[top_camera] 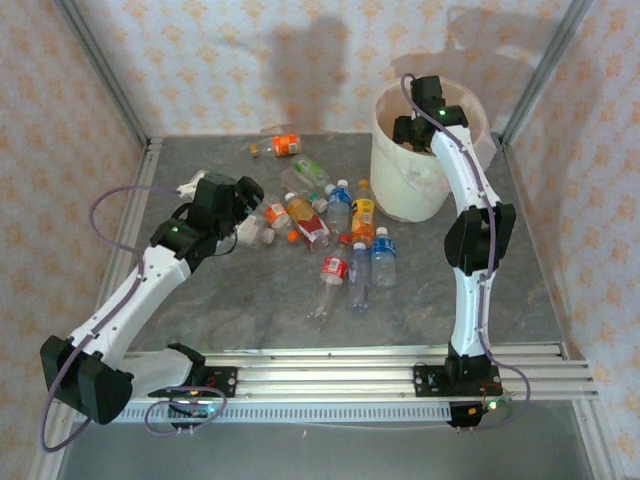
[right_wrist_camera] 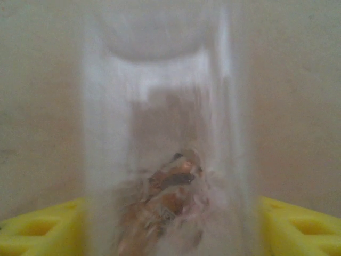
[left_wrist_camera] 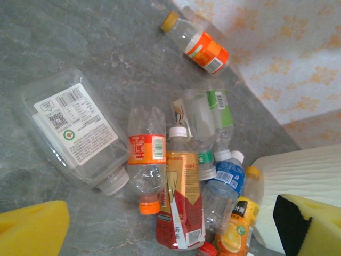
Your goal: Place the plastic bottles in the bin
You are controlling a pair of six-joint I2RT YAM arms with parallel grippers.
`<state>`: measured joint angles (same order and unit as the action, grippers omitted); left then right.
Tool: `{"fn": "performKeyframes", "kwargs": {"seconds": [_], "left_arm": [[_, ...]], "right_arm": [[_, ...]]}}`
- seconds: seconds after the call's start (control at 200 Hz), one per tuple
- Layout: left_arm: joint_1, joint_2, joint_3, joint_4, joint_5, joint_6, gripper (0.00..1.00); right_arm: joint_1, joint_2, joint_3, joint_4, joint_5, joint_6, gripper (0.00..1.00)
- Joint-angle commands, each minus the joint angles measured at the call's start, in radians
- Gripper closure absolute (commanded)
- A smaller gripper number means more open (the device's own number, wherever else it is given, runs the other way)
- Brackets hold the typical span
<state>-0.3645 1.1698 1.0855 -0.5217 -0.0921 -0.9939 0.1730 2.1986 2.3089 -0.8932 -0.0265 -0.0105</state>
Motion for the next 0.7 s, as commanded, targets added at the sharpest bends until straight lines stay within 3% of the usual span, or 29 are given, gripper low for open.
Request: {"fn": "performKeyframes", "kwargs": {"seconds": [0.0, 0.33, 0.525, 0.695], "left_arm": [[0.007, -0.005, 0.023, -0.004, 0.005, 0.02, 0.0], [0.007, -0.028, -0.007, -0.008, -0.056, -0.064, 0.0], [0.007, -0.052, -0.032, 0.023, -0.056, -0.026, 0.0], [0.009, -0.076, -0.054, 0.013, -0.088, -0.023, 0.0]], "right_arm": [[-0.007, -0.055, 0.035, -0.037, 0.006, 0.007, 0.21], [-0.007, -0.169, 0.054, 0.008, -0.003, 0.01, 0.09], [-0.008, -0.249, 0.07, 0.039, -0.012, -0.015, 0.0], [-0.007, -0.346, 0.026, 0.051, -0.04, -0.027, 0.01]]}}
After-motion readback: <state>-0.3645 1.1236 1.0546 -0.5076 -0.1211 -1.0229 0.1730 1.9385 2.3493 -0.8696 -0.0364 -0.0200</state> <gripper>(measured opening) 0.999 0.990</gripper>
